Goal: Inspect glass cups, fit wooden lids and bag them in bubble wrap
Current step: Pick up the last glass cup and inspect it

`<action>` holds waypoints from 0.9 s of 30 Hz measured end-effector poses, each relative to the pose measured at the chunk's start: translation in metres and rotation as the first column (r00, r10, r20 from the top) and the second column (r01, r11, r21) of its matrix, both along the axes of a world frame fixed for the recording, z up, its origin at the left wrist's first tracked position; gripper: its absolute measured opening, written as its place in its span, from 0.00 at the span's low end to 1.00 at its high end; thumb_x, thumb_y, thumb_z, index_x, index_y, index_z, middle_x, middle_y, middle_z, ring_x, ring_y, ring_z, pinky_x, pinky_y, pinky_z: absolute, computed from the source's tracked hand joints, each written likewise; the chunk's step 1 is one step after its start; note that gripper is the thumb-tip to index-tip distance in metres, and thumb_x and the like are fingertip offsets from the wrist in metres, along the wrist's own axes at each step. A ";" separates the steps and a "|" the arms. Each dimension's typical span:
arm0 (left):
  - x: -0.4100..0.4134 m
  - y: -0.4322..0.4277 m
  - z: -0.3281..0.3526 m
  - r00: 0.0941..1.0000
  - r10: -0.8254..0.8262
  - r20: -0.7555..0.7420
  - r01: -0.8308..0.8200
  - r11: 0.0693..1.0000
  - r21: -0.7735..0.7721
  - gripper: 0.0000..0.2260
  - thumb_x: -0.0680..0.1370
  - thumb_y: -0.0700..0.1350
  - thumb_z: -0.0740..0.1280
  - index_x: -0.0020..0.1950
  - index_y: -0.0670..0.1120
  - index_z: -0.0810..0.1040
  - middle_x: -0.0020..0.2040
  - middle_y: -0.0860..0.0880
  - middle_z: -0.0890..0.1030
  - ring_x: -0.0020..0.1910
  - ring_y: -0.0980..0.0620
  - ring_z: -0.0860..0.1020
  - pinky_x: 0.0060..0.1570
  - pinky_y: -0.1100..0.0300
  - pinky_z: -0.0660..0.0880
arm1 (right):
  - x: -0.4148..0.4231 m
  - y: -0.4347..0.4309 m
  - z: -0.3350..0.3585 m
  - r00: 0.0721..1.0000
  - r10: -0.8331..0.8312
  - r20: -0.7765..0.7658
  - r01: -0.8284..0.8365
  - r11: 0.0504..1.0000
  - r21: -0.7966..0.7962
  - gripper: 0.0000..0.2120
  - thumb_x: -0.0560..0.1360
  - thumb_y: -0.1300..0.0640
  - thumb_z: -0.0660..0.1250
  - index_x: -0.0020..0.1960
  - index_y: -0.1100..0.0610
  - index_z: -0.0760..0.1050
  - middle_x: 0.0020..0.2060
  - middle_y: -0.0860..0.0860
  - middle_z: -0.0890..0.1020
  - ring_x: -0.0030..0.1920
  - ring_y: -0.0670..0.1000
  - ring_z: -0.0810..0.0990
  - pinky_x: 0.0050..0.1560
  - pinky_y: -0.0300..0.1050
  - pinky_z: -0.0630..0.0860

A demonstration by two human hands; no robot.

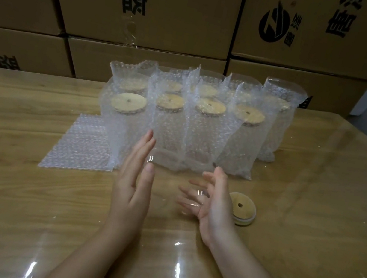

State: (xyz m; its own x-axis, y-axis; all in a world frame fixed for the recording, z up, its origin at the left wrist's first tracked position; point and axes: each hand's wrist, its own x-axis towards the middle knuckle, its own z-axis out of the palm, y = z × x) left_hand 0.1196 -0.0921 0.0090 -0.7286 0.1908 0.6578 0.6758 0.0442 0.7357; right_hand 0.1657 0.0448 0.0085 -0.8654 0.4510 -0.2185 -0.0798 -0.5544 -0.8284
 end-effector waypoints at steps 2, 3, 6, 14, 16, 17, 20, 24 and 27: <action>-0.003 0.002 0.002 0.954 -0.077 0.290 0.043 0.992 0.120 0.17 0.78 0.58 0.57 0.67 0.64 0.68 0.69 0.66 0.69 0.70 0.63 0.67 0.67 0.63 0.67 | 0.000 0.004 -0.001 0.988 -0.075 -0.134 0.101 0.975 0.196 0.18 0.75 0.42 0.64 0.56 0.55 0.70 0.50 0.56 0.77 0.43 0.54 0.84 0.36 0.50 0.82; -0.005 0.004 0.003 0.905 -0.121 0.408 0.044 0.980 0.193 0.15 0.77 0.59 0.58 0.64 0.66 0.70 0.67 0.66 0.72 0.68 0.64 0.69 0.64 0.62 0.69 | 0.001 0.006 -0.002 0.973 -0.086 -0.216 0.151 0.939 0.308 0.19 0.73 0.42 0.66 0.56 0.53 0.70 0.49 0.53 0.77 0.46 0.54 0.83 0.38 0.51 0.82; -0.014 0.005 0.005 0.681 -0.316 0.660 0.019 0.909 0.416 0.12 0.80 0.53 0.59 0.60 0.55 0.76 0.58 0.54 0.82 0.56 0.54 0.81 0.50 0.55 0.79 | 0.006 0.011 -0.003 0.910 -0.044 -0.413 0.279 0.800 0.530 0.19 0.69 0.45 0.63 0.57 0.51 0.69 0.49 0.49 0.77 0.51 0.50 0.81 0.44 0.52 0.81; -0.012 -0.005 0.011 0.315 -0.613 0.725 0.023 0.768 0.639 0.21 0.71 0.54 0.64 0.40 0.38 0.86 0.49 0.37 0.84 0.47 0.38 0.84 0.44 0.46 0.82 | 0.012 0.007 0.002 0.873 0.049 -0.486 0.274 0.774 0.571 0.20 0.71 0.47 0.59 0.57 0.56 0.71 0.48 0.55 0.79 0.47 0.68 0.79 0.38 0.57 0.80; -0.013 -0.004 0.009 0.455 -0.586 0.671 0.011 0.757 0.654 0.21 0.73 0.53 0.61 0.36 0.40 0.85 0.47 0.37 0.84 0.44 0.39 0.84 0.41 0.49 0.82 | 0.012 0.004 0.002 0.895 0.043 -0.443 0.218 0.826 0.519 0.21 0.70 0.45 0.60 0.57 0.56 0.70 0.47 0.54 0.78 0.44 0.63 0.81 0.34 0.50 0.81; -0.013 -0.005 0.010 0.548 -0.550 0.631 0.043 0.771 0.635 0.20 0.73 0.53 0.61 0.37 0.41 0.85 0.47 0.38 0.84 0.45 0.39 0.84 0.42 0.50 0.82 | 0.011 0.002 0.003 0.915 0.025 -0.403 0.186 0.860 0.476 0.21 0.69 0.44 0.60 0.56 0.56 0.70 0.46 0.54 0.78 0.43 0.60 0.82 0.33 0.49 0.80; -0.008 -0.005 0.014 0.800 -0.418 0.431 0.159 0.839 0.520 0.16 0.74 0.51 0.59 0.49 0.45 0.83 0.53 0.42 0.84 0.52 0.40 0.82 0.49 0.50 0.79 | 0.007 -0.003 0.006 0.965 -0.031 -0.260 0.097 0.965 0.245 0.19 0.71 0.42 0.63 0.53 0.56 0.71 0.44 0.55 0.78 0.39 0.56 0.83 0.29 0.47 0.79; 0.000 -0.005 0.010 0.992 -0.127 -0.018 0.128 0.986 0.105 0.19 0.78 0.51 0.57 0.68 0.48 0.72 0.67 0.50 0.75 0.65 0.46 0.74 0.59 0.47 0.75 | 0.004 -0.001 0.008 0.988 -0.035 -0.150 0.040 0.999 0.032 0.17 0.81 0.46 0.52 0.52 0.59 0.70 0.45 0.59 0.77 0.38 0.59 0.83 0.27 0.48 0.78; 0.002 -0.007 0.008 0.959 -0.020 -0.284 -0.011 0.994 -0.105 0.20 0.83 0.51 0.51 0.73 0.43 0.64 0.73 0.46 0.68 0.71 0.45 0.68 0.67 0.47 0.68 | 0.005 0.001 0.008 0.986 -0.048 -0.162 0.050 0.999 0.009 0.17 0.81 0.47 0.51 0.52 0.59 0.70 0.44 0.59 0.77 0.39 0.60 0.82 0.28 0.49 0.79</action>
